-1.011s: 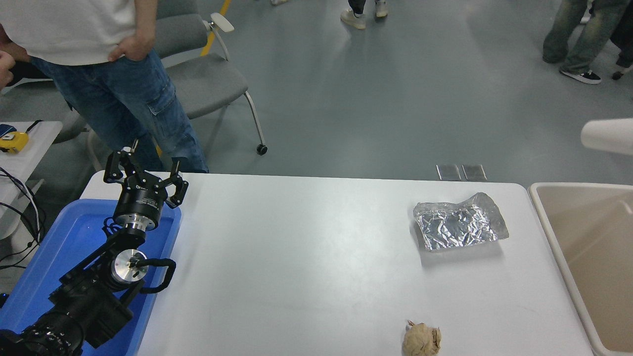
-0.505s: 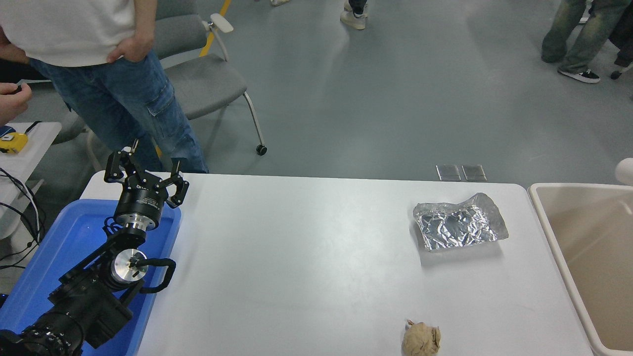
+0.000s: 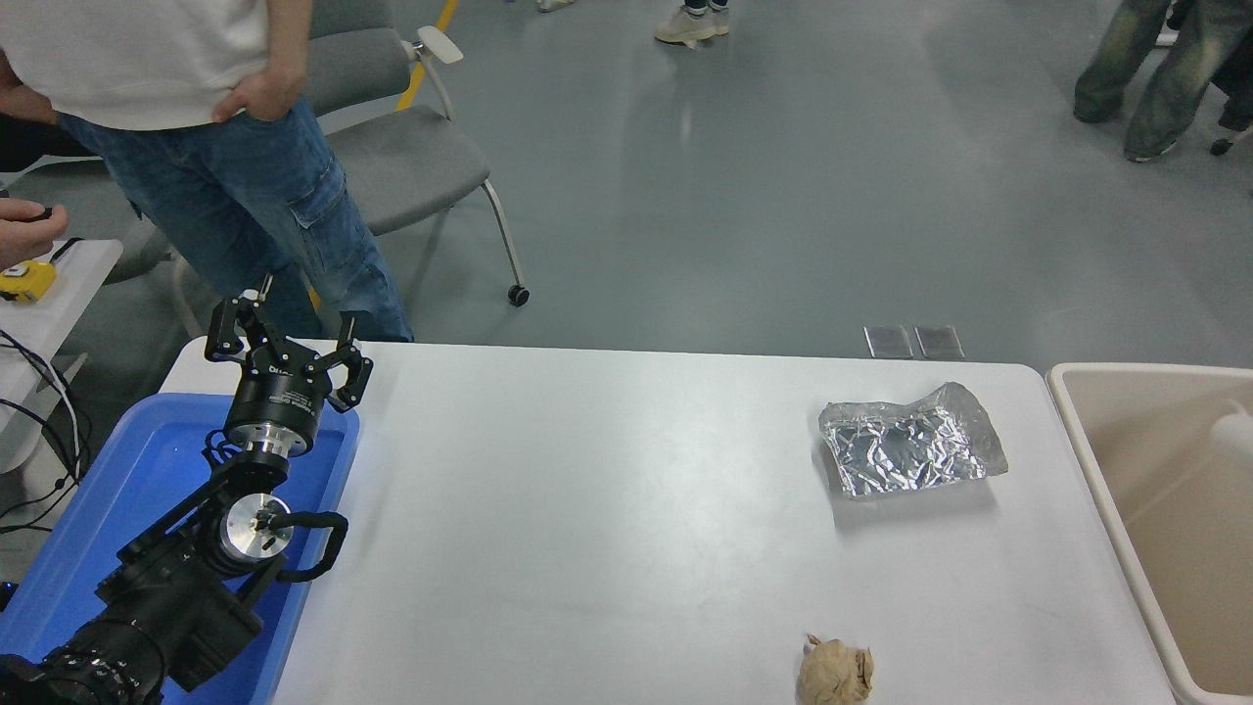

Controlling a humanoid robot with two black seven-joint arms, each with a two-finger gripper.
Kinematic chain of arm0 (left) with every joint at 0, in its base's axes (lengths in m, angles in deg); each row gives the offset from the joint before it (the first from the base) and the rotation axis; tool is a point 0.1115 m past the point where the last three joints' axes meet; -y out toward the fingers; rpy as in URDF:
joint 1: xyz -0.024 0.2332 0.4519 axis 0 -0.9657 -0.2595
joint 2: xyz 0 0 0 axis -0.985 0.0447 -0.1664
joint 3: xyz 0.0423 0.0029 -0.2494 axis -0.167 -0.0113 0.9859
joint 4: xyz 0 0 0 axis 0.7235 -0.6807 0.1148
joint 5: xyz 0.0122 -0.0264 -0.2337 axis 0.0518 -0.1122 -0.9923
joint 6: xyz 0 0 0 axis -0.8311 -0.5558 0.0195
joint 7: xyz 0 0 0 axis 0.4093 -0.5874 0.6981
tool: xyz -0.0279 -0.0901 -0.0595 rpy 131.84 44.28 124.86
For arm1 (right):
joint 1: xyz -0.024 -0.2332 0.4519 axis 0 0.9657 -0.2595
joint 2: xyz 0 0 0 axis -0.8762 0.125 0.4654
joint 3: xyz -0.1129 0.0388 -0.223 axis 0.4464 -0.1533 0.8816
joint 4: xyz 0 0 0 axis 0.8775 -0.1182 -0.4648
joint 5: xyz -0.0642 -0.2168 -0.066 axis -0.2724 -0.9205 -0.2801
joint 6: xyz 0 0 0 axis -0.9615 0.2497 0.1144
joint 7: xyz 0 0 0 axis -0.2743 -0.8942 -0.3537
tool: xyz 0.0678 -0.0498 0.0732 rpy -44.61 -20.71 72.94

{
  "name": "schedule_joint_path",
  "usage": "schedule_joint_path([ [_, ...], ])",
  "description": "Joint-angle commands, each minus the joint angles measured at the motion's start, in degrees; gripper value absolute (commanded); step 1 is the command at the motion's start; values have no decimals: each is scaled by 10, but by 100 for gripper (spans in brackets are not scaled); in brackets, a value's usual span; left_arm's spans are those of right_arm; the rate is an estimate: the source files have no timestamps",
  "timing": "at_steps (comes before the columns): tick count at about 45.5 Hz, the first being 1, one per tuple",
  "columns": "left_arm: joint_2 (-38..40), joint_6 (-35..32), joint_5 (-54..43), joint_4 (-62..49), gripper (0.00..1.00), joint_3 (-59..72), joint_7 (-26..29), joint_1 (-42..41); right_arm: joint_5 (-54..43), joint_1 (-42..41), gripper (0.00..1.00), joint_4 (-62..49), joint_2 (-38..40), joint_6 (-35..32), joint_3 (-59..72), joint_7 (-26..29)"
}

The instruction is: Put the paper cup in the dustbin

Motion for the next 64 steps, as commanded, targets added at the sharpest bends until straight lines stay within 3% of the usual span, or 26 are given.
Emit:
schedule_joint_path([
  [1, 0, 0, 0, 0, 100, 0, 0, 0, 25, 16, 0, -17, -37, 37, -16, 25],
  [11, 0, 1, 0, 0, 100, 0, 0, 0, 32, 15, 0, -16, -37, 62, -44, 25],
  [36, 0, 1, 0, 0, 100, 0, 0, 0, 33, 13, 1, -10, -39, 52, -45, 24],
  [41, 0, 1, 0, 0, 100, 0, 0, 0, 32, 10, 23, -11, -39, 52, -40, 25],
  [42, 0, 1, 0, 0, 100, 0, 0, 0, 32, 10, 34, -11, -39, 52, -36, 26],
  [43, 1, 0, 0, 0, 100, 0, 0, 0, 32, 10, 54, -10, -39, 52, -35, 26],
  [44, 0, 0, 0, 0, 100, 0, 0, 0, 32, 10, 89, -10, -39, 51, -35, 27],
  [45, 0, 0, 0, 0, 100, 0, 0, 0, 30, 10, 100, -10, -38, 51, -34, 28],
  [64, 0, 0, 0, 0, 100, 0, 0, 0, 33, 10, 100, -11, -37, 51, -46, 29],
])
